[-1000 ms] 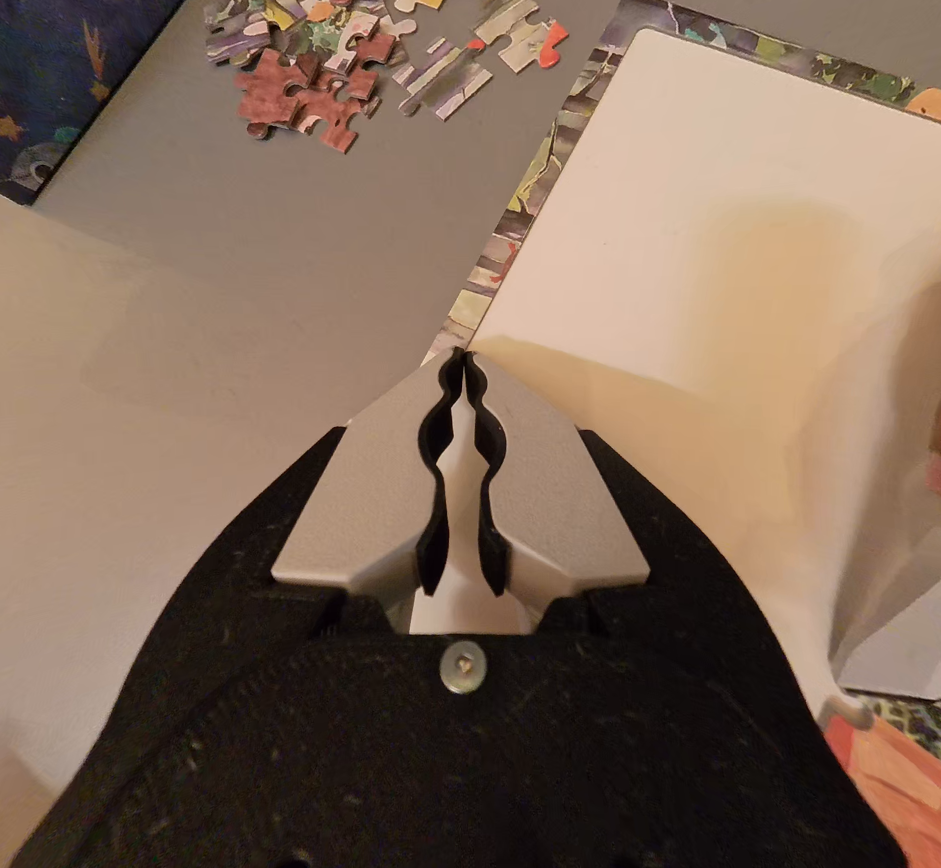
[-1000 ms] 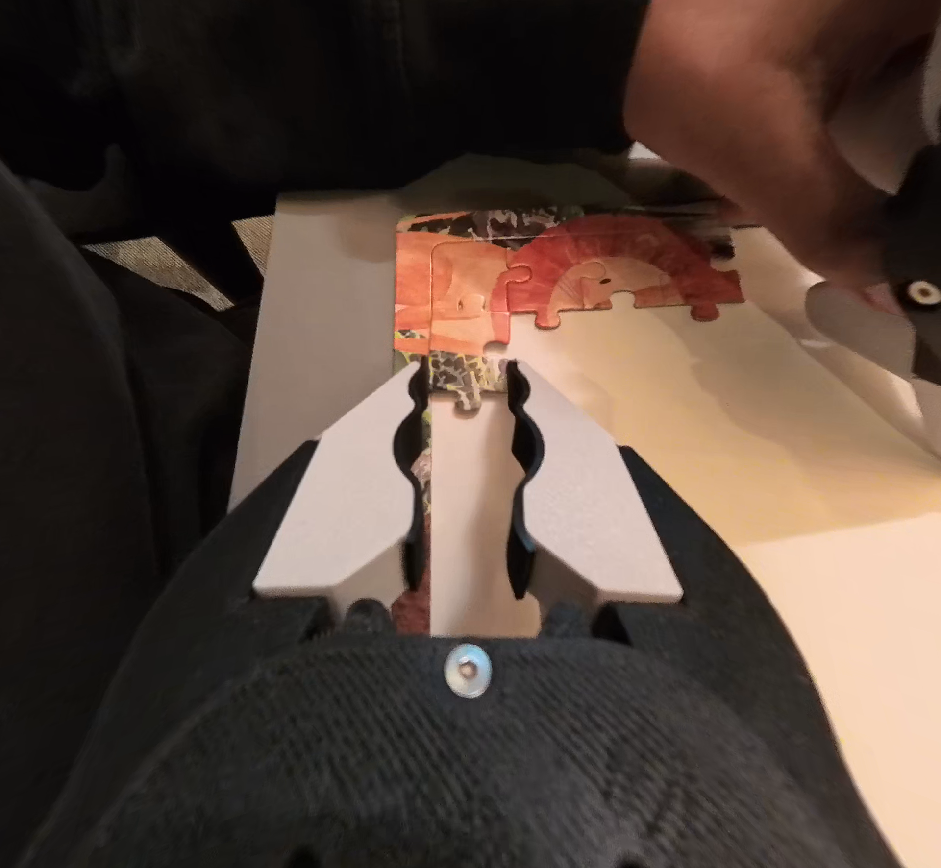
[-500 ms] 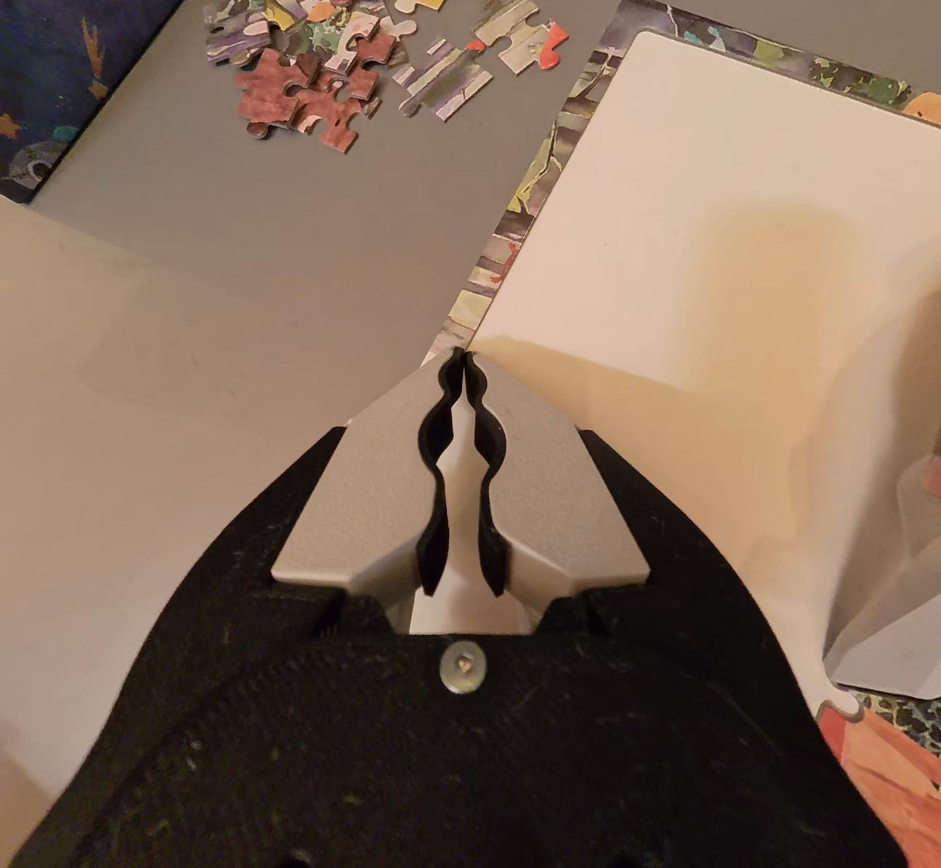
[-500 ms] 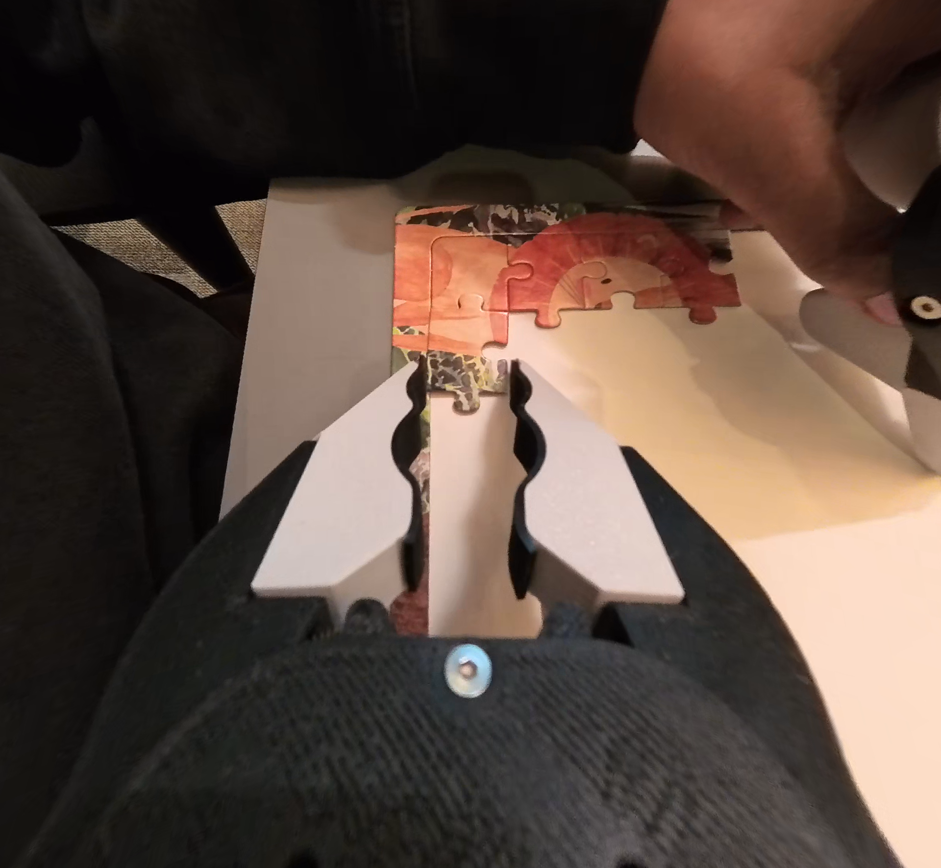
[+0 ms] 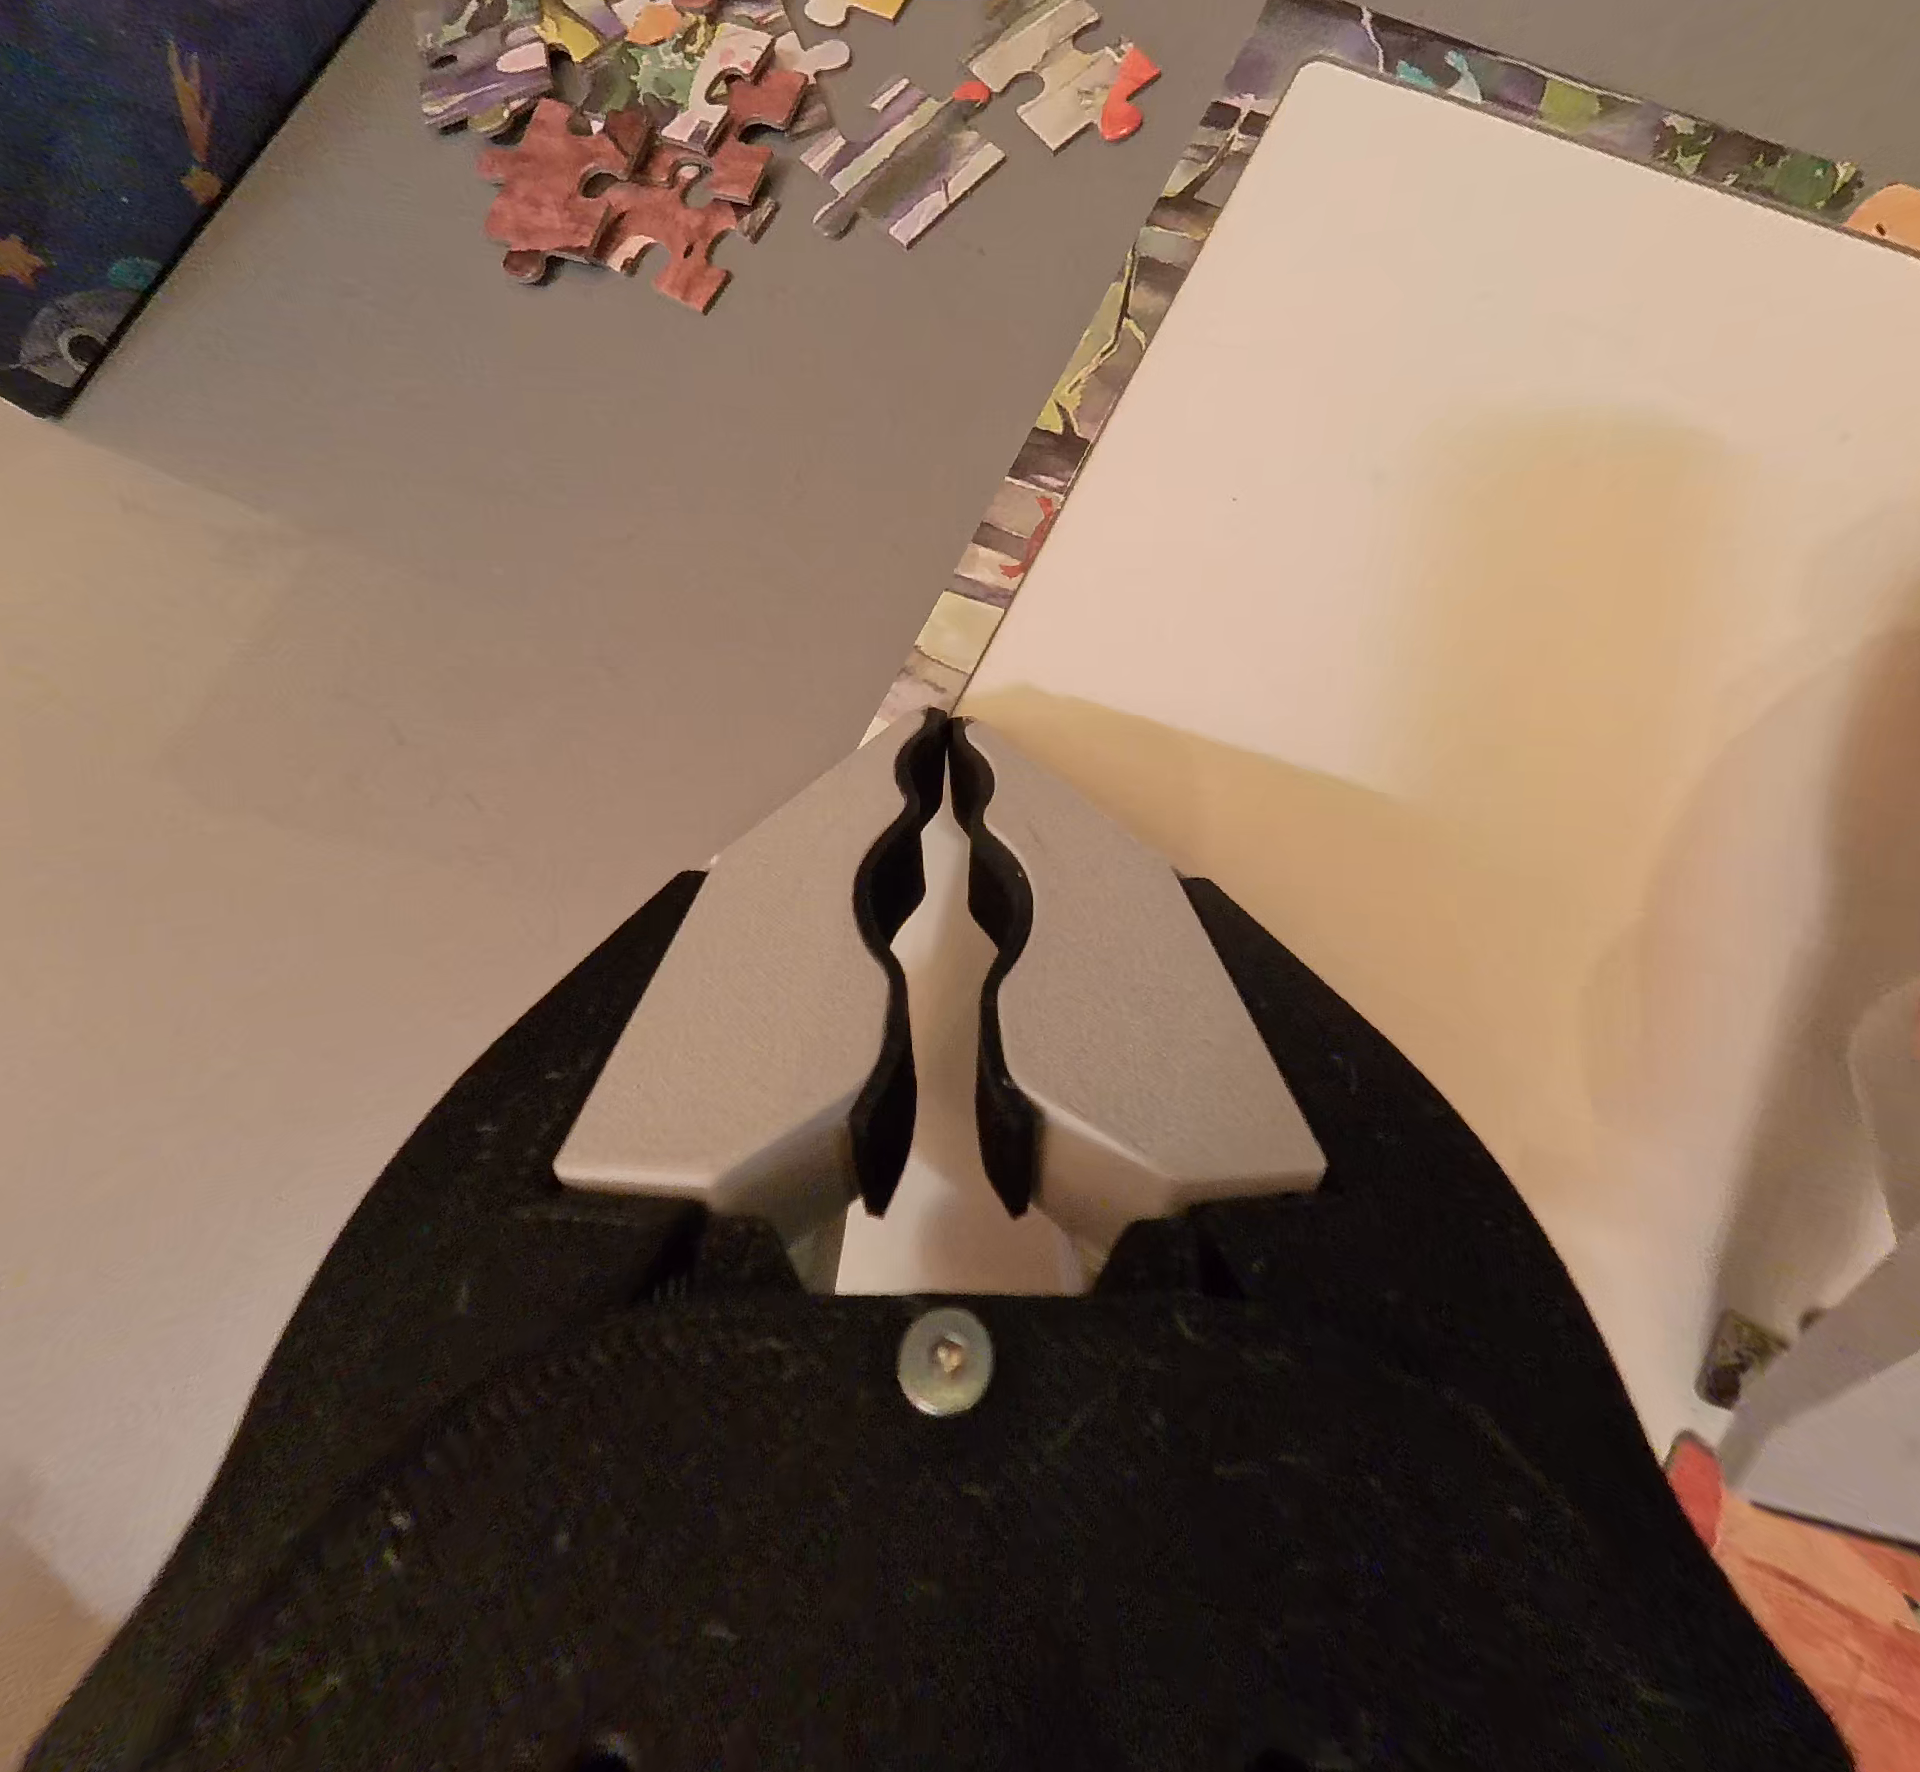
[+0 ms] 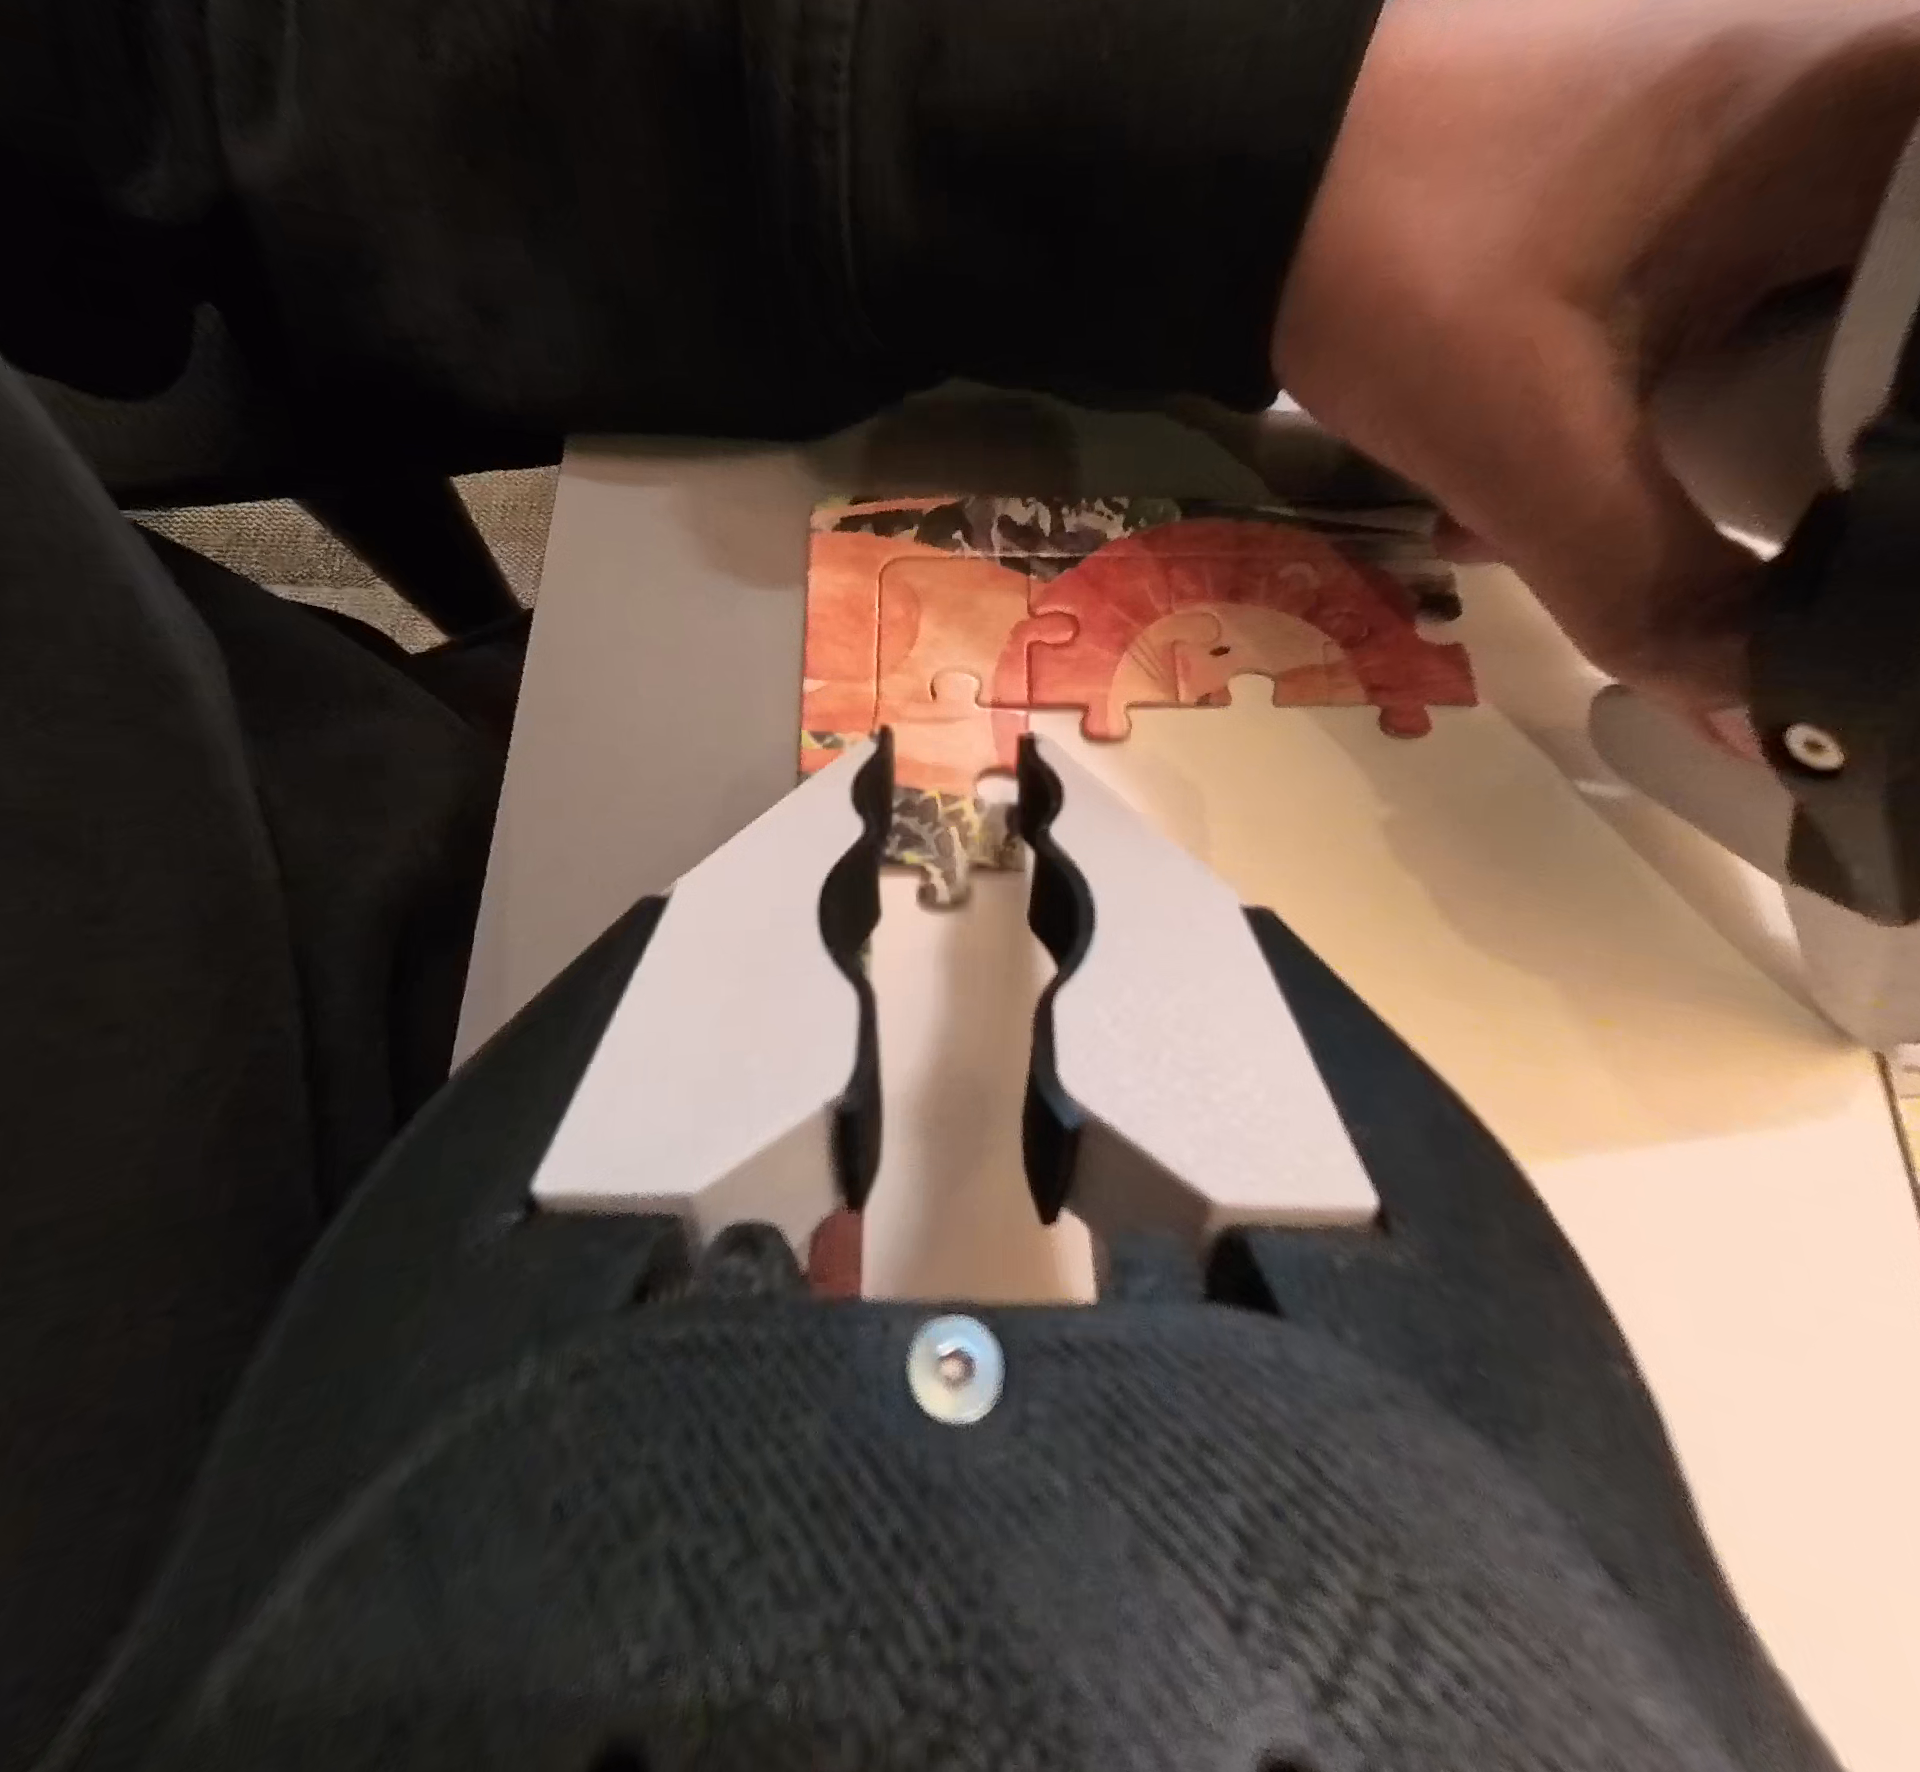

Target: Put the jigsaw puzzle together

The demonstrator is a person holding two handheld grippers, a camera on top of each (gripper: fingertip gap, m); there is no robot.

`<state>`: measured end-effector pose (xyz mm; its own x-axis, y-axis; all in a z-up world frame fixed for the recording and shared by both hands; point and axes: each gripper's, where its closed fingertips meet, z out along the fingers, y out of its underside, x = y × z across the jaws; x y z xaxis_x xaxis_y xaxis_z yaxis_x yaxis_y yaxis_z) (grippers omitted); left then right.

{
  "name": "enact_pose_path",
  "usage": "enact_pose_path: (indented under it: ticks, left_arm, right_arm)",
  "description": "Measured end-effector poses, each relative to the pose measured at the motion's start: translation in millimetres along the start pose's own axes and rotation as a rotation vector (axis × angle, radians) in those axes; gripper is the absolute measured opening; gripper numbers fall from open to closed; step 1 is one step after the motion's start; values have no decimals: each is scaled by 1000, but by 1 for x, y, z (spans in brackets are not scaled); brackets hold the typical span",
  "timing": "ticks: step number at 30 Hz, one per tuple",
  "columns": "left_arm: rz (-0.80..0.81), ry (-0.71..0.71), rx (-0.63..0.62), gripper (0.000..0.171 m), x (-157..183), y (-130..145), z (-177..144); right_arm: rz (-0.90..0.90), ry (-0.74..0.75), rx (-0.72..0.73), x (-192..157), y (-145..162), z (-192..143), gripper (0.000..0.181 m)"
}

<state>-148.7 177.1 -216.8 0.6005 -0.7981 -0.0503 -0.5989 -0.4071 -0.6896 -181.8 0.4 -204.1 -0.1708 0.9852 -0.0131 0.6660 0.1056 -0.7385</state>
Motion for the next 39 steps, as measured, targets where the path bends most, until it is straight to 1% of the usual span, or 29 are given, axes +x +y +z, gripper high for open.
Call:
enact_pose_path:
  ticks: [4, 14, 24, 25, 28, 33, 35, 37, 39]
  left_arm:
    - [-2, 2, 2, 0, 0, 0, 0]
    - [-1, 2, 1, 0, 0, 0, 0]
    - [-7, 8, 4, 0, 0, 0, 0]
    - [-8, 8, 4, 0, 0, 0, 0]
    - [-9, 9, 5, 0, 0, 0, 0]
    - [-9, 9, 4, 0, 0, 0, 0]
    - [-9, 9, 4, 0, 0, 0, 0]
    - [-9, 9, 4, 0, 0, 0, 0]
    - [-9, 9, 4, 0, 0, 0, 0]
  right_arm:
    - [-9, -31, -41, -2, 3, 6, 21]
    - [5, -54, -35, -5, 3, 7, 17]
    - [-31, -93, -55, -9, 3, 8, 4]
    - [-35, -96, -63, -9, 4, 8, 0]
    - [-59, -103, -66, -8, 4, 8, 0]
    - [-39, -109, -70, -8, 4, 8, 0]
    - [-37, -95, -42, -7, -2, 6, 1]
    - [-14, -93, 23, -5, -12, 1, 0]
    - [23, -89, 35, 0, -13, -1, 0]
